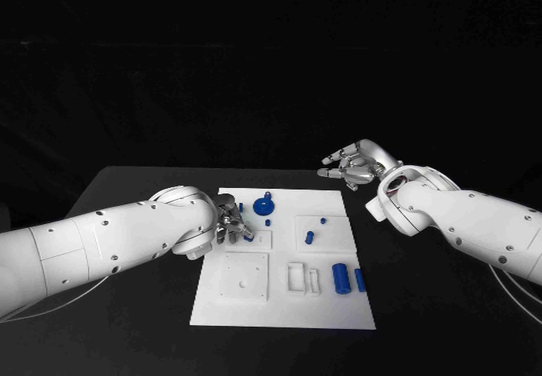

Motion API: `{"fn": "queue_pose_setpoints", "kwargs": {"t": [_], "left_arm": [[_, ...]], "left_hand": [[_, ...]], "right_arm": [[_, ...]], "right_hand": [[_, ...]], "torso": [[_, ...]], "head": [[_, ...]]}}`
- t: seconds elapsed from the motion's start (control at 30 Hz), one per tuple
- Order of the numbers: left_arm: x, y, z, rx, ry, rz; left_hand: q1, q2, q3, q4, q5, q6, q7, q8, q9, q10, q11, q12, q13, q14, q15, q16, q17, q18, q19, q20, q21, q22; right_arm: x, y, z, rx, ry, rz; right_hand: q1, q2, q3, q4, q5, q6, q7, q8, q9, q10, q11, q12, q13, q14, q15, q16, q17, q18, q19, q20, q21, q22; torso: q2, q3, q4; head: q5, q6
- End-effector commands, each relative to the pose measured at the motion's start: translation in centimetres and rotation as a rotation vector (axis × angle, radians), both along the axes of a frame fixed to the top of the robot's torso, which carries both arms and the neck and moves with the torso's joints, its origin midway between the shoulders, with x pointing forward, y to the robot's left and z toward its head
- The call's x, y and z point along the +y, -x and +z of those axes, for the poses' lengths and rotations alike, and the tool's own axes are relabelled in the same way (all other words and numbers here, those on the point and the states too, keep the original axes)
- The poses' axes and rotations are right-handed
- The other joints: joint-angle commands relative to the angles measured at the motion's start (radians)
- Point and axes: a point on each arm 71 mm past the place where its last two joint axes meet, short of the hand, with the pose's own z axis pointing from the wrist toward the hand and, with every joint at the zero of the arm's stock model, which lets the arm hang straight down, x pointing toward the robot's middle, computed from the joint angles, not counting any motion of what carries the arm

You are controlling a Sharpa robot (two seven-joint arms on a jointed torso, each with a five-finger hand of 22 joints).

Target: Assemble the parts on the task board

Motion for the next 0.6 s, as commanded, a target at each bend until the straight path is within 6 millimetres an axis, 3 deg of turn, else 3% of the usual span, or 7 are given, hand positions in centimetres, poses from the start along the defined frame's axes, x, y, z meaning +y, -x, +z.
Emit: {"fn": "queue_pose_setpoints", "kwargs": {"t": [0.03, 0.2, 0.37, 0.43, 0.6], "left_arm": [[-0.65, 0.56, -0.8, 0.056, -0.004, -0.039], [-0.85, 0.52, -0.79, 0.056, -0.004, -0.041], [-1.01, 0.52, -0.82, 0.062, -0.008, -0.045], [-1.04, 0.51, -0.84, 0.064, -0.011, -0.047], [-1.05, 0.5, -0.89, 0.072, -0.022, -0.051]], "left_hand": [[-0.002, 0.005, 0.016, -0.011, 0.007, 0.216, -0.105, 0.009, 0.238, 0.035, -0.025, 0.006, 0.002, 0.0, -0.016, 0.006, -0.001, -0.012, -0.005, -0.003, 0.003, 0.002], [-0.007, 0.008, 0.02, -0.022, 0.011, 0.219, -0.106, 0.01, 0.246, 0.035, -0.024, 0.013, 0.004, -0.001, -0.017, 0.014, -0.001, -0.011, -0.005, -0.003, 0.004, 0.004], [-0.008, 0.009, 0.022, -0.028, 0.019, 0.221, -0.107, 0.011, 0.251, 0.035, -0.024, 0.021, 0.007, -0.001, -0.017, 0.019, -0.001, -0.011, -0.004, -0.004, 0.005, 0.006], [-0.006, 0.009, 0.025, -0.034, 0.023, 0.222, -0.107, 0.012, 0.254, 0.035, -0.024, 0.024, 0.007, 0.0, -0.017, 0.022, -0.001, -0.011, -0.004, -0.004, 0.006, 0.008], [-0.001, 0.005, 0.029, -0.045, 0.033, 0.223, -0.107, 0.012, 0.258, 0.035, -0.025, 0.027, 0.008, 0.001, -0.018, 0.025, -0.001, -0.011, -0.004, -0.004, 0.007, 0.01]], "right_arm": [[0.16, 0.03, -0.03, 0.005, 0.003, 0.013], [0.15, 0.02, -0.04, 0.005, 0.003, 0.014], [0.16, 0.02, -0.05, 0.006, 0.003, 0.015], [0.16, 0.02, -0.05, 0.006, 0.004, 0.015], [0.14, 0.0, -0.06, 0.007, 0.004, 0.015]], "right_hand": [[-0.004, 0.006, -0.002, 0.0, 0.005, 0.007, -0.002, -0.004, -0.001, -0.004, 0.001, -0.002, -0.002, 0.0, -0.007, -0.006, 0.0, 0.019, 0.048, -0.003, -0.005, 0.06], [-0.005, 0.005, -0.002, 0.001, 0.006, 0.008, -0.002, -0.004, -0.001, -0.004, 0.001, -0.002, -0.002, 0.001, -0.007, -0.005, 0.001, 0.018, 0.048, -0.003, -0.004, 0.06], [-0.005, 0.005, -0.002, 0.002, 0.008, 0.009, -0.003, -0.004, -0.001, -0.004, 0.0, -0.002, -0.002, 0.0, -0.007, -0.006, 0.0, 0.018, 0.048, -0.003, -0.004, 0.06], [-0.005, 0.005, -0.002, 0.002, 0.008, 0.009, -0.003, -0.004, -0.001, -0.004, 0.0, -0.002, -0.002, 0.0, -0.007, -0.006, 0.0, 0.018, 0.048, -0.003, -0.004, 0.06], [-0.005, 0.005, -0.002, 0.002, 0.01, 0.009, -0.003, -0.004, -0.001, -0.003, 0.0, -0.002, -0.001, 0.0, -0.007, -0.007, 0.0, 0.018, 0.048, -0.003, -0.002, 0.061]], "torso": [[0.0, 0.0002, 0.0003], [0.0, -0.0001, -0.0007], [0.0, 0.0004, -0.0004], [0.0, 0.0002, 0.0002], [0.0, 0.0001, 0.001]], "head": [[0.0, -0.001], [0.0, 0.003], [0.003, -0.006], [0.0, -0.002], [-0.002, -0.006]]}}
